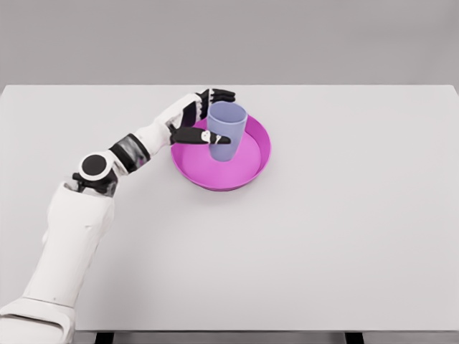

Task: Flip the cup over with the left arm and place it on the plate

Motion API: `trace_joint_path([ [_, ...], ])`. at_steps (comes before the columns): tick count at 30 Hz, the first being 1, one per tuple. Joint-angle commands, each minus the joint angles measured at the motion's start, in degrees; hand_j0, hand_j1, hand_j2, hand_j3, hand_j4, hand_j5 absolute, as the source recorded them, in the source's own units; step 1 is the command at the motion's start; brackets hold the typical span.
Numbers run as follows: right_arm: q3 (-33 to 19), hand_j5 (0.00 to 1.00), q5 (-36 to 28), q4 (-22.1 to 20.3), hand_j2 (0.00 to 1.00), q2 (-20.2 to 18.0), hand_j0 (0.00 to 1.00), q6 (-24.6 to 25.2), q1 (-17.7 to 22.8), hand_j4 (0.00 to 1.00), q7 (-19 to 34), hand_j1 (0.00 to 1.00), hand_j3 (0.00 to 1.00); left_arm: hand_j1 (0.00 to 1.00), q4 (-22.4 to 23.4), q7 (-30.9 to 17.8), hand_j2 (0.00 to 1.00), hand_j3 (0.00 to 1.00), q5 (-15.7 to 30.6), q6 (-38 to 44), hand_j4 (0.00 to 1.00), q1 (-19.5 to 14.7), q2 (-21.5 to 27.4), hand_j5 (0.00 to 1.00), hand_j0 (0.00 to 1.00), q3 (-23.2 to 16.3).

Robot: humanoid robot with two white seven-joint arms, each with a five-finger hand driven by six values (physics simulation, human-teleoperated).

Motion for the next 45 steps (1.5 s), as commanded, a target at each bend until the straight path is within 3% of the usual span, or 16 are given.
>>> trace_joint_path([
  [1, 0.0, 1.0, 0.0, 0.0, 1.0, 0.0, 1.0, 0.1, 0.0, 1.0, 0.0, 1.0, 1.0, 0.76, 1.7, 0.0, 0.76, 0.76, 0.3, -0.8, 0.76, 0.0, -0.8, 0.76, 0.76, 0.0],
  [11, 0.0, 1.0, 0.0, 0.0, 1.0, 0.0, 1.0, 0.0, 0.1, 1.0, 0.0, 1.0, 1.0, 0.77, 3.5, 0.0, 0.77, 0.77, 0.3, -0.8, 0.77, -0.4, -1.1, 0.77, 0.77, -0.1],
  [12, 0.0, 1.0, 0.1, 0.0, 1.0, 0.0, 1.0, 0.1, 0.1, 1.0, 0.0, 1.0, 1.0, 0.82, 3.5, 0.0, 0.82, 0.82, 0.3, -0.8, 0.82, -0.4, -1.4, 0.82, 0.82, 0.0],
  [13, 0.0, 1.0, 0.0, 0.0, 1.0, 0.0, 1.0, 0.0, 0.1, 1.0, 0.0, 1.0, 1.0, 0.96, 3.4, 0.0, 0.96, 0.96, 0.3, -0.8, 0.96, -0.3, -1.5, 0.96, 0.96, 0.0],
  [14, 0.0, 1.0, 0.0, 0.0, 1.0, 0.0, 1.0, 0.1, 0.1, 1.0, 0.0, 1.0, 1.0, 1.0, 3.4, 0.0, 1.0, 1.0, 0.3, -0.8, 1.0, -0.4, -1.9, 1.0, 1.0, 0.0],
  [31, 0.0, 1.0, 0.0, 0.0, 1.0, 0.0, 1.0, 0.1, 0.1, 1.0, 0.0, 1.0, 1.0, 1.0, 2.3, 0.0, 1.0, 1.0, 0.6, -1.4, 1.0, 0.1, -1.3, 1.0, 1.0, 0.0],
  [36, 0.0, 1.0, 0.1, 0.0, 1.0, 0.0, 1.0, 0.1, 0.1, 1.0, 0.0, 1.0, 1.0, 1.0, -0.9, 0.0, 1.0, 1.0, 0.7, -1.2, 1.0, 1.8, -1.0, 1.0, 1.0, 0.7],
  [45, 0.0, 1.0, 0.1, 0.0, 1.0, 0.0, 1.0, 0.0, 0.1, 1.0, 0.0, 1.0, 1.0, 1.0, -1.4, 0.0, 1.0, 1.0, 0.8, -1.2, 1.0, 1.9, -1.0, 1.0, 1.0, 0.7],
])
